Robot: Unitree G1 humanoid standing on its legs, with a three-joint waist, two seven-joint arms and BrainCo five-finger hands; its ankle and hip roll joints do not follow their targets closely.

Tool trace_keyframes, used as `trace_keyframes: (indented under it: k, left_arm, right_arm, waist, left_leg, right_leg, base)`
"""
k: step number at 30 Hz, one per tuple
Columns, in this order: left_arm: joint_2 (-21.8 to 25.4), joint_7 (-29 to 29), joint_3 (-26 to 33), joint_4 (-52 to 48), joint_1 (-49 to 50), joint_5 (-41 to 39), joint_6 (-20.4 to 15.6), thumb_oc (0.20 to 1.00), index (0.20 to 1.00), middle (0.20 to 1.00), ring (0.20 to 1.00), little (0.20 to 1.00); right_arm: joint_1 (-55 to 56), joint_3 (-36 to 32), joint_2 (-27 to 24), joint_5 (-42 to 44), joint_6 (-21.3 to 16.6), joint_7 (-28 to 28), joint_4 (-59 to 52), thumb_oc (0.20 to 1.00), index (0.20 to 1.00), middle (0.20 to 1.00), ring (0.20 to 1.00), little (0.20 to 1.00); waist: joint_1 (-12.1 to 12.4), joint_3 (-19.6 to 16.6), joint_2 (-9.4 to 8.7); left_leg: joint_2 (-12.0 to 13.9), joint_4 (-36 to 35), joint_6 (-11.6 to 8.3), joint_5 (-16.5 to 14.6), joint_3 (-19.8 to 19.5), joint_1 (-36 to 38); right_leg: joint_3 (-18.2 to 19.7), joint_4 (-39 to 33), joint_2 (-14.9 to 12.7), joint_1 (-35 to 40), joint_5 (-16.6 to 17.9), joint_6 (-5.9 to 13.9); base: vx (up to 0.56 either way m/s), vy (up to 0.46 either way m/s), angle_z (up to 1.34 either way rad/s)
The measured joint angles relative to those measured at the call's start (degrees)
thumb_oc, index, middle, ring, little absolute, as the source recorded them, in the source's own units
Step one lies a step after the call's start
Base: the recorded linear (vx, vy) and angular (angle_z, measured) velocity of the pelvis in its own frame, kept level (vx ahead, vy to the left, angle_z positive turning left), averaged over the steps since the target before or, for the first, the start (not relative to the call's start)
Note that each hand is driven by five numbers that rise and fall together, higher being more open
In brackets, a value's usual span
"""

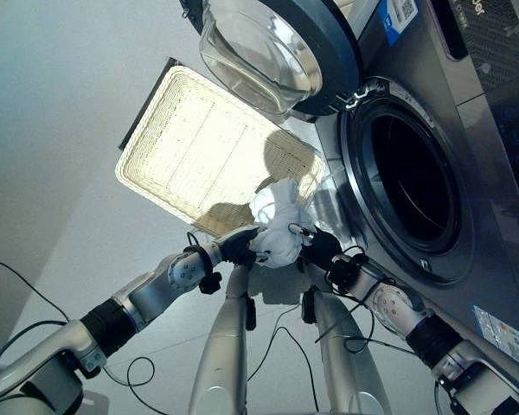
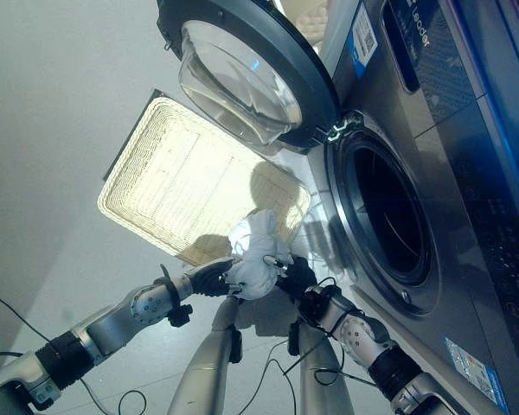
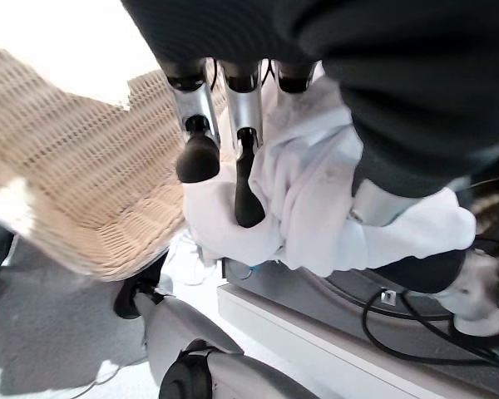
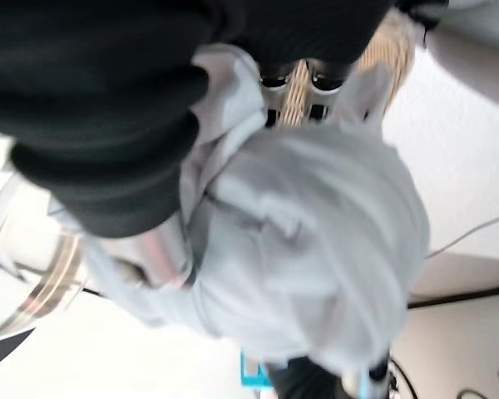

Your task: Put the clothes into the washing machine.

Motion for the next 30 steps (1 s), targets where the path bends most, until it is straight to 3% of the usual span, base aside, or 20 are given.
trace_keyframes:
  k: [4, 6, 14, 19, 23, 28, 30]
  left_arm:
    - [-0.1, 5.6, -1.8, -0.1, -2.2, 6.7, -1.0, 0.2, 0.2, 0.2, 0.2, 0.2]
    - [-0.1, 9.9, -2.3, -0.1, -1.9, 10.4, -0.9, 1.0, 1.0, 1.0, 1.0, 1.0]
    - [-1.7, 26.1, 1.2, 0.0, 2.1, 10.2, 0.2, 1.0, 1.0, 1.0, 1.0, 1.0]
    - [-7.8, 39.7, 13.7, 3.1, 6.3, 0.3, 3.0, 1.0, 1.0, 1.0, 1.0, 1.0]
    - [-12.2, 47.1, 22.0, 8.5, 9.7, -10.3, 4.9, 1.0, 1.0, 1.0, 1.0, 1.0]
    - [-12.8, 47.6, 24.8, 12.4, 13.2, -19.1, 7.1, 1.0, 1.0, 1.0, 1.0, 1.0]
    - [-13.0, 46.1, 25.9, 13.3, 14.2, -20.5, 7.2, 1.0, 1.0, 1.0, 1.0, 1.0]
  right_arm:
    - [-2.4, 0.0, -1.0, -0.7, 0.6, -1.1, 2.6, 0.2, 0.2, 0.2, 0.2, 0.2]
    - [-3.1, 0.0, -0.9, -0.6, 1.1, -2.0, 2.8, 0.2, 0.2, 0.2, 0.2, 0.2]
    - [-3.1, -0.1, 0.0, -0.3, 3.3, -2.7, 4.3, 0.2, 0.2, 0.2, 0.2, 0.2]
    - [-1.2, -2.8, 3.6, 4.2, 3.2, -4.0, 7.3, 0.2, 0.2, 0.2, 0.2, 0.2]
    - [0.0, -5.8, 6.5, 10.0, 0.7, -5.6, 10.1, 0.2, 0.2, 0.2, 0.2, 0.2]
    - [0.2, -12.1, 8.3, 22.9, -5.3, -7.6, 11.1, 0.2, 0.2, 0.2, 0.2, 0.2]
    - [-0.7, -17.5, 8.2, 30.9, -7.8, -8.8, 11.2, 0.2, 0.2, 0.2, 0.2, 0.2]
  waist:
    - [0.0, 0.0, -0.19]
    - [-0.1, 0.0, -0.19]
    - [0.1, 0.0, -0.19]
    - [0.1, 0.0, -0.18]
    - [0.2, 0.0, -0.17]
    - [0.4, 0.0, -0.09]
    - [0.5, 0.1, -0.01]
  left_leg:
    - [0.1, 0.0, -0.06, 0.0, -0.1, 0.0]
    - [0.1, 0.0, -0.07, -0.1, -0.1, 0.0]
    - [0.1, -0.4, -0.04, -0.1, -0.2, -0.2]
    - [0.1, -0.6, -0.04, -0.1, -0.3, -0.2]
    - [0.1, -0.6, -0.06, -0.1, -0.4, -0.3]
    - [0.0, -0.5, -0.14, -0.1, -0.4, -0.3]
    - [-0.1, -0.6, -0.15, -0.1, -0.3, -0.3]
  right_leg:
    - [0.0, 0.0, 0.1, 0.0, 0.0, 0.01]
    - [0.0, 0.0, 0.1, -0.1, 0.0, 0.01]
    - [0.0, -0.4, 0.1, -0.3, 0.0, 0.01]
    - [-0.1, -0.5, 0.1, -0.3, -0.1, 0.02]
    - [-0.3, -0.5, 0.1, -0.3, -0.1, -0.03]
    - [-0.3, -0.2, 0.0, -0.4, -0.1, -0.05]
    - [-0.3, 0.0, -0.2, -0.5, -0.1, -0.05]
  base:
    - [0.0, 0.0, 0.0]
    - [0.0, 0.0, 0.0]
    - [0.01, -0.024, 0.0]
    - [0.01, -0.041, 0.0]
    - [0.0, -0.01, 0.0]
    - [0.01, 0.004, 0.0]
    - [0.03, -0.006, 0.01]
